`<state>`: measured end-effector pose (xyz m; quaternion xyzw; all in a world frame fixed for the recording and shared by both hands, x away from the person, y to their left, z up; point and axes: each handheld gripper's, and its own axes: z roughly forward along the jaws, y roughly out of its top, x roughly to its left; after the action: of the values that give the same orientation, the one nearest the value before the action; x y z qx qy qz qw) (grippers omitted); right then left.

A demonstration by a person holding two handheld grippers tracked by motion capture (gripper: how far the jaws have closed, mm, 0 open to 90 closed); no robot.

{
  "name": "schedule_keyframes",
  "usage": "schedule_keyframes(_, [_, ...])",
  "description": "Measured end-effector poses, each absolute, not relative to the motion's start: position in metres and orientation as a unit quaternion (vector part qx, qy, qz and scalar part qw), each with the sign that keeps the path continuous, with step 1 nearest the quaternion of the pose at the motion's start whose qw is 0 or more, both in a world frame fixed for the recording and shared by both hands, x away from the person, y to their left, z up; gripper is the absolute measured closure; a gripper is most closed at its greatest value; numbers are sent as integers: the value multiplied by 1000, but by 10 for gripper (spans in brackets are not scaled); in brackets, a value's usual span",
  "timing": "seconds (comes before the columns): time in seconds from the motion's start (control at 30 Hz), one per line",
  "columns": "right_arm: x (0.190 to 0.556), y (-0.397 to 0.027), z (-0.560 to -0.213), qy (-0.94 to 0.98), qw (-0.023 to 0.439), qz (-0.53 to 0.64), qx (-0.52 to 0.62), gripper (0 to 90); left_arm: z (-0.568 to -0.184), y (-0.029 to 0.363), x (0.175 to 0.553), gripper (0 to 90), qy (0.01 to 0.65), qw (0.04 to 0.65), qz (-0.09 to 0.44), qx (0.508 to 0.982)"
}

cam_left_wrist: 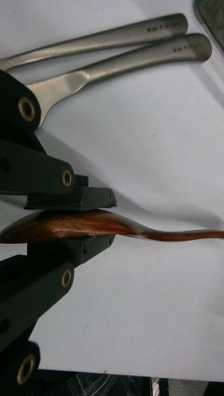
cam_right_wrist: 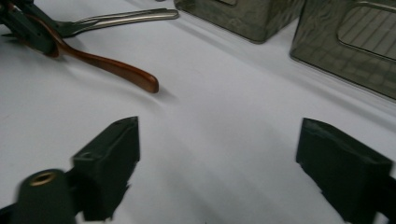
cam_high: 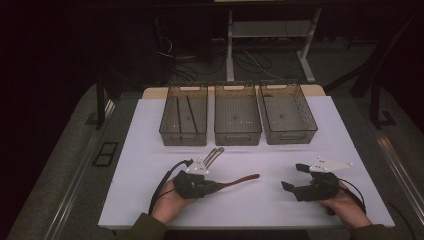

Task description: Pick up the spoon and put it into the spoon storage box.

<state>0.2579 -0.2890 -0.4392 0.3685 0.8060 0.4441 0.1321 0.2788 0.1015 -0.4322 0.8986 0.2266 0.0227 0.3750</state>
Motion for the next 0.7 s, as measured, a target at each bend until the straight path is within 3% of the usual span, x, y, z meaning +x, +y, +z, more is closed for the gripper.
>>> schedule_keyframes(0.7, [259,-289,-440,806,135,441,371,121,-414,118,288,795,230,403,51,884])
